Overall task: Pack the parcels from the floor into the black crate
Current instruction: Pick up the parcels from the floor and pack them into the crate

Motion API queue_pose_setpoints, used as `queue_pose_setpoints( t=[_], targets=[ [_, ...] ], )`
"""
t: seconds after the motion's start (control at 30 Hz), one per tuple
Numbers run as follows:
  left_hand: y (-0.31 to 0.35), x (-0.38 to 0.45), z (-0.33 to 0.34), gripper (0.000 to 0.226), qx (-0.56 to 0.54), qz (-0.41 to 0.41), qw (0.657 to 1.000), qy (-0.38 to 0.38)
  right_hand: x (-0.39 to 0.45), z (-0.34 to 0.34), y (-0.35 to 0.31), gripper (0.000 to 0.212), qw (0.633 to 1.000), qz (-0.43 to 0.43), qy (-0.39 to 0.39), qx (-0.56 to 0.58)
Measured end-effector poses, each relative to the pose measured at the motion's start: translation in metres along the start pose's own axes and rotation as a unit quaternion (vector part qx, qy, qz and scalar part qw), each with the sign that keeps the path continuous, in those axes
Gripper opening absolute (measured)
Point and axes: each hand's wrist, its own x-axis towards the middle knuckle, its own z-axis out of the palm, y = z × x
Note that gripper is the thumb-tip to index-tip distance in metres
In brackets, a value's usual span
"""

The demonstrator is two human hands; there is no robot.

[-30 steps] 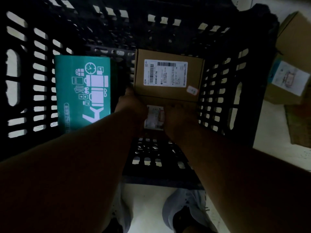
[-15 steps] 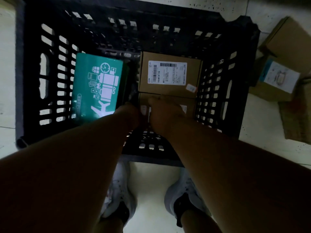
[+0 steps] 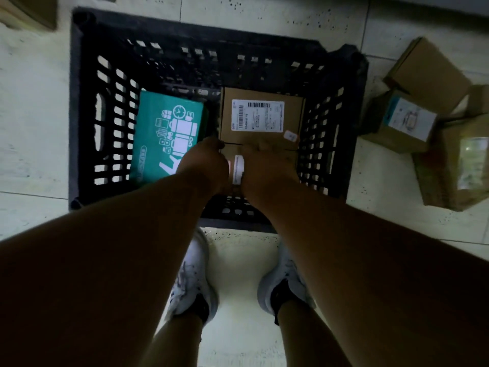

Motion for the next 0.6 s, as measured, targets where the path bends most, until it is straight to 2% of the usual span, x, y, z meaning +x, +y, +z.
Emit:
queue_pose_setpoints(
  t=[0.1, 0.2, 0.3, 0.43, 0.6],
  targets=[
    [0.014, -0.03, -0.016, 0.046, 0.071, 0.051, 0.996, 0.034, -0.022, -0.021, -0.002, 0.054, 0.999, -0.028, 0.046, 0.004],
    [0.031, -0.059, -0.032, 0.043, 0.075, 0.053, 0.993, 0.068, -0.044, -0.048, -0.011, 0.056, 0.998, -0.041, 0.054, -0.005],
    [0.042, -0.079, -0.05, 0.04, 0.096, 0.058, 0.991, 0.072, -0.06, -0.067, -0.018, 0.054, 0.997, -0.033, 0.063, 0.018],
    [0.023, -0.066, -0.065, 0.037, 0.123, 0.029, 0.989, 0.079, -0.055, -0.069, -0.031, 0.051, 0.994, -0.03, 0.009, 0.103],
    [-0.022, -0.013, -0.059, 0.047, 0.164, 0.005, 0.984, 0.073, -0.012, -0.028, -0.051, 0.055, 0.981, -0.018, -0.058, 0.186]
  ],
)
